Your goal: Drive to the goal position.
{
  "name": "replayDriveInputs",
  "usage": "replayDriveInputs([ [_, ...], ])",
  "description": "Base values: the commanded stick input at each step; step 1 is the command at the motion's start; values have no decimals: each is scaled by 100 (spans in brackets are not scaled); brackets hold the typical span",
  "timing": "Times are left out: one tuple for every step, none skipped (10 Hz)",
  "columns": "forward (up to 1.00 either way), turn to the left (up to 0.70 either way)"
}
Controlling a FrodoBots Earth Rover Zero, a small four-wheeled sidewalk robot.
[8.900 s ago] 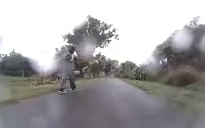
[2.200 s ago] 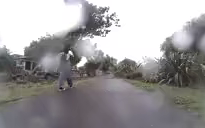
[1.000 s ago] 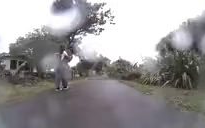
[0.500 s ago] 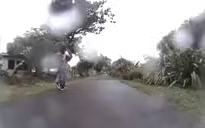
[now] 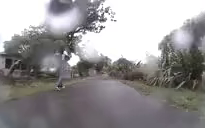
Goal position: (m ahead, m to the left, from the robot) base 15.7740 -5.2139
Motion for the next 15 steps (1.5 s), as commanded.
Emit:
replayDriveInputs([
  [85, 0],
  [85, 0],
  [85, 0],
  [85, 0],
  [85, 0],
  [85, 0],
  [85, 0],
  [85, 0],
  [85, 0],
  [85, 0],
  [85, 0],
  [85, 0],
  [85, 0],
  [85, 0],
  [85, 0],
])
